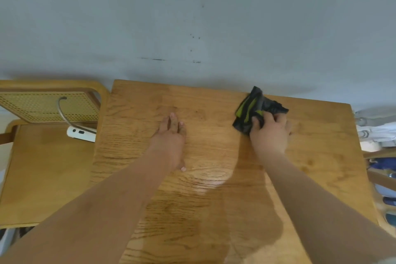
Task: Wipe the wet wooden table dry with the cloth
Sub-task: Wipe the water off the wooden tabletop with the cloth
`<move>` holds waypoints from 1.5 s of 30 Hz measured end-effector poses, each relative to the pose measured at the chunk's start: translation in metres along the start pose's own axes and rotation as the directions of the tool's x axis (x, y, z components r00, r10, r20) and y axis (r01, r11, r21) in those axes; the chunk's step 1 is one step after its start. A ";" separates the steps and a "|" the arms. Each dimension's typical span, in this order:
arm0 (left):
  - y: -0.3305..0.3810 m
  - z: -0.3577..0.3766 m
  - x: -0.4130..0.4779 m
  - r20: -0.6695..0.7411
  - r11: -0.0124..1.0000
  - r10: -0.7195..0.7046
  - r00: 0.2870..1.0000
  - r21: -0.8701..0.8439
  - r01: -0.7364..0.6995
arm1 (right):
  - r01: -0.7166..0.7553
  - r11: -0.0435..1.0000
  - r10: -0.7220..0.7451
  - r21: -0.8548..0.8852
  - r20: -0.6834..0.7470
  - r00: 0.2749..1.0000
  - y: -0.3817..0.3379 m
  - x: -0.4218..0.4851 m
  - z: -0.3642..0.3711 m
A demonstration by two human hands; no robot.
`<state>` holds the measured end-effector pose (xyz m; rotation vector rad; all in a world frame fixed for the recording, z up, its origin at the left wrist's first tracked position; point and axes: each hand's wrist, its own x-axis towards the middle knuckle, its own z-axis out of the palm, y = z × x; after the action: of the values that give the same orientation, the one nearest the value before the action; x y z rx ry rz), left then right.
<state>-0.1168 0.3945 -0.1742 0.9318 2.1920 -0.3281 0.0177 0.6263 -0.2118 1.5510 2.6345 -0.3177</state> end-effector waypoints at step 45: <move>0.136 0.041 -0.075 -0.262 0.860 0.491 0.830 -0.002 -0.510 | 0.727 0.686 -0.726 -0.038 0.023 0.687 0.133 -0.160 0.003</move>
<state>0.0368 0.4316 -0.1447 1.5303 2.0587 0.1322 0.2121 0.5511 -0.2079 0.3853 3.0962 -0.2850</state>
